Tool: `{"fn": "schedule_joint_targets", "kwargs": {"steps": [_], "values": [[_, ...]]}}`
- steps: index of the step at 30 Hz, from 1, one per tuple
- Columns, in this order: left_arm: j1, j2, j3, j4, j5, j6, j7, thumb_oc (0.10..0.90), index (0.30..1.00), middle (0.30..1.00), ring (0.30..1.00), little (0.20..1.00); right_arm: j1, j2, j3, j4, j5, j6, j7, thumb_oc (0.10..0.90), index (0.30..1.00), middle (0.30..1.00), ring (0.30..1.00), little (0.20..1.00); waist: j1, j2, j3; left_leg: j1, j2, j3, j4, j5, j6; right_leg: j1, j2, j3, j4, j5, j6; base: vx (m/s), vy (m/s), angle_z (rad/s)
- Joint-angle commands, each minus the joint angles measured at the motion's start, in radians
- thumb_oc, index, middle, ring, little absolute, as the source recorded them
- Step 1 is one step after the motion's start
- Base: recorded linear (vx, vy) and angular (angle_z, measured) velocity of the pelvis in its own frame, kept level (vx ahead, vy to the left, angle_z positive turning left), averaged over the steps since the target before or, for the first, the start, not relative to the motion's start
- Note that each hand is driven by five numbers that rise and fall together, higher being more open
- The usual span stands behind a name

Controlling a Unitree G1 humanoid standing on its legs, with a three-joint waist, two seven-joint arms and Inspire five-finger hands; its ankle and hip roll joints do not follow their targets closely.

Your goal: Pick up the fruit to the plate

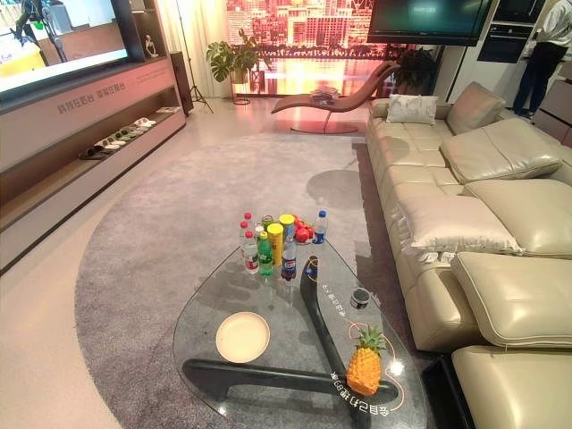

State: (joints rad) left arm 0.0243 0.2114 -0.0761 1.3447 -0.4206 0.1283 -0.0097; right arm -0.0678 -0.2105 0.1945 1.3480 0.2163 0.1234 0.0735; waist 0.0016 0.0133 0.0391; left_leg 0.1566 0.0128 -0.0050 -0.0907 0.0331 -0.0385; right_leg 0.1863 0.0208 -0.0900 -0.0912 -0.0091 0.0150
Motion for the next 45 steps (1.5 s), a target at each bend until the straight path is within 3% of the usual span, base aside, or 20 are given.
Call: {"fn": "schedule_joint_targets", "kwargs": {"steps": [1, 8, 26, 32, 38, 45], "values": [[-0.073, -0.043, -0.035, 0.064, 0.01, -0.017, -0.021, 0.8, 0.9, 0.9, 0.9, 0.9, -0.016, 0.02, 0.048, 0.087, -0.033, 0.046, -0.028, 0.8, 0.9, 0.9, 0.9, 0.9, 0.015, -0.031, 0.032, 0.029, -0.013, 0.021, 0.003, -0.093, -0.005, -0.004, -0.062, -0.008, 0.004, 0.004, 0.076, 0.0, 0.0, 0.0], [-0.07, -0.036, -0.017, 0.066, 0.011, -0.045, -0.039, 0.8, 0.9, 0.9, 0.9, 0.9, -0.019, 0.008, 0.042, 0.068, -0.044, 0.06, -0.012, 0.8, 0.9, 0.9, 0.9, 0.9, 0.014, -0.04, 0.035, 0.021, -0.011, 0.022, 0.003, -0.09, -0.01, -0.011, -0.061, -0.008, 0.004, 0.006, 0.079, -0.01, -0.005, -0.05], [-0.091, -0.025, -0.012, 0.067, 0.017, -0.034, -0.043, 0.8, 0.9, 0.9, 0.9, 0.9, -0.017, -0.002, 0.045, 0.056, -0.056, 0.042, -0.007, 0.8, 0.9, 0.9, 0.9, 0.9, 0.0, -0.047, 0.044, 0.018, -0.005, 0.045, 0.003, -0.09, -0.009, -0.02, -0.061, 0.002, 0.004, 0.009, 0.083, 0.0, 0.0, 0.0], [-0.096, -0.021, -0.016, 0.062, 0.034, -0.029, -0.048, 0.8, 0.9, 0.9, 0.9, 0.9, -0.022, -0.009, 0.03, 0.049, -0.012, 0.002, -0.065, 0.8, 0.9, 0.9, 0.9, 0.9, -0.007, -0.045, 0.045, 0.022, -0.001, 0.055, 0.003, -0.092, -0.009, -0.02, -0.059, 0.011, 0.004, 0.01, 0.085, 0.0, -0.002, -0.02], [-0.104, -0.012, -0.021, 0.041, 0.034, -0.017, -0.06, 0.8, 0.9, 0.9, 0.9, 0.9, -0.031, -0.047, -0.023, -0.009, 0.041, -0.101, -0.114, 0.8, 0.9, 0.9, 0.9, 0.9, -0.019, -0.045, 0.056, 0.014, 0.004, 0.072, 0.003, -0.087, -0.011, -0.033, -0.057, 0.026, 0.004, 0.019, 0.092, -0.01, -0.009, -0.14], [-0.083, -0.016, -0.055, 0.012, -0.024, -0.014, -0.033, 0.8, 0.9, 0.9, 0.9, 0.9, -0.021, -0.042, -0.003, -0.271, 0.125, -0.078, -0.257, 0.8, 0.9, 0.9, 0.9, 0.9, -0.03, -0.057, 0.07, 0.001, 0.004, 0.078, 0.003, -0.088, 0.0, -0.05, -0.055, 0.041, 0.004, 0.026, 0.089, 0.0, -0.013, -0.09]]}}
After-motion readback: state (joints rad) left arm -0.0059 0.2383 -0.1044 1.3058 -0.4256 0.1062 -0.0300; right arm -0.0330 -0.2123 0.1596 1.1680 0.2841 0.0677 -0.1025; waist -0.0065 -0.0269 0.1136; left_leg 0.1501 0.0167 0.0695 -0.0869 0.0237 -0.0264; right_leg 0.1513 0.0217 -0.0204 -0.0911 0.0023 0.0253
